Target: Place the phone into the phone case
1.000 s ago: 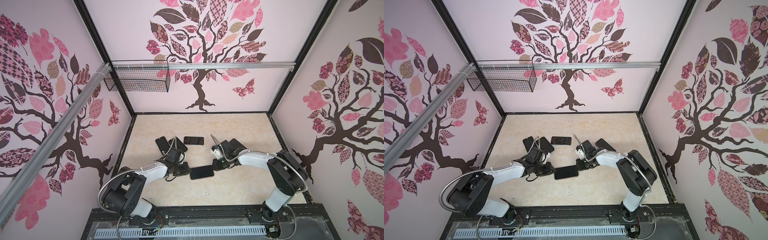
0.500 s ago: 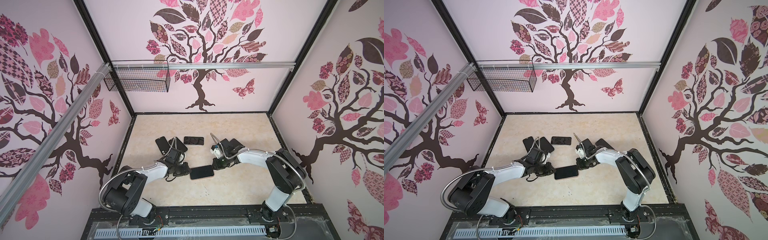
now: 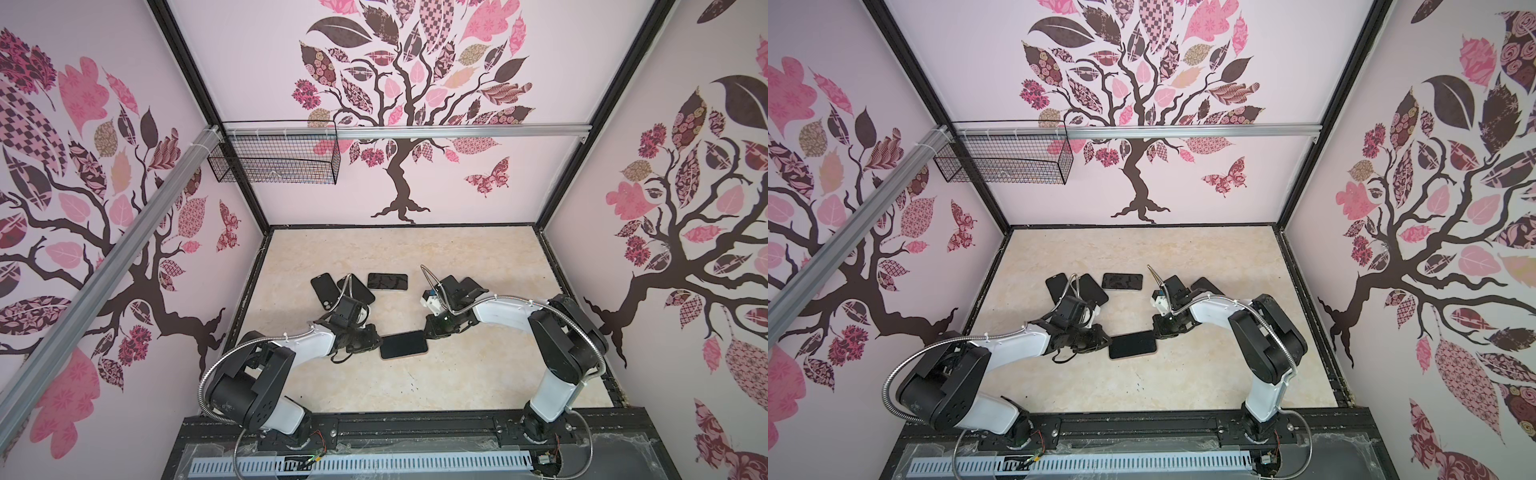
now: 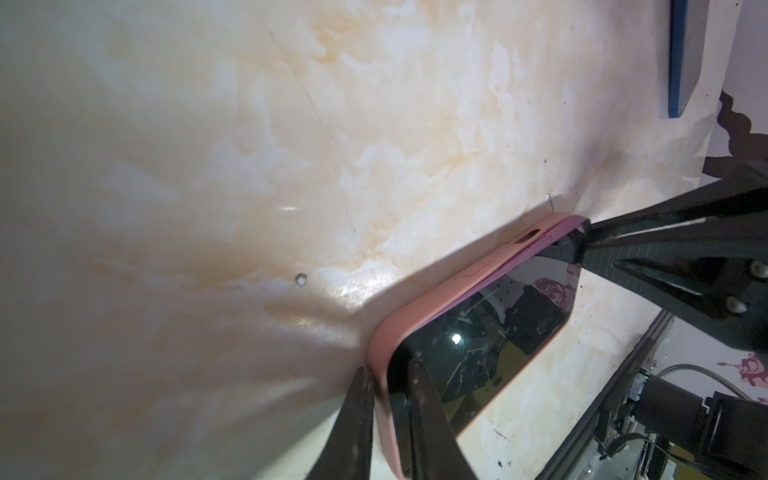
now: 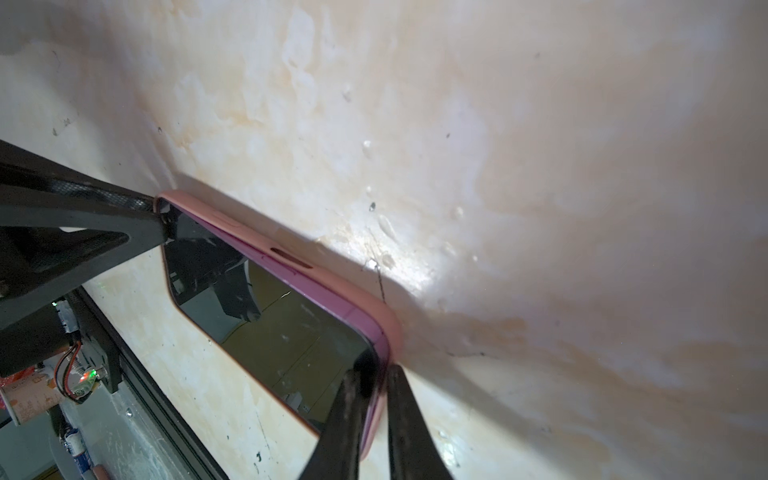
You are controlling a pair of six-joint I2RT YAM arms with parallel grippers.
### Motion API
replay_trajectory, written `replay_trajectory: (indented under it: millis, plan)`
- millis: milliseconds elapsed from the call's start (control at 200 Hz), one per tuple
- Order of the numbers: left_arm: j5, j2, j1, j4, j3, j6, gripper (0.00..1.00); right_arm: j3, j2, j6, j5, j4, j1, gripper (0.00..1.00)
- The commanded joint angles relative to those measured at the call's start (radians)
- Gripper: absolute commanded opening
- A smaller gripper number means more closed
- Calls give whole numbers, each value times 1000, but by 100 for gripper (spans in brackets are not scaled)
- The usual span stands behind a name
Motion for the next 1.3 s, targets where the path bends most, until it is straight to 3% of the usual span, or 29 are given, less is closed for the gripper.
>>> replay_trajectory:
  millis: [0,1295]
  plan:
    - [25,50,-30,95,-40,-3,16,-28,128,-15,73,14,38,15]
    - [27,64,-47,114,-40,-14,16,-43,337,99,241,103,147,14]
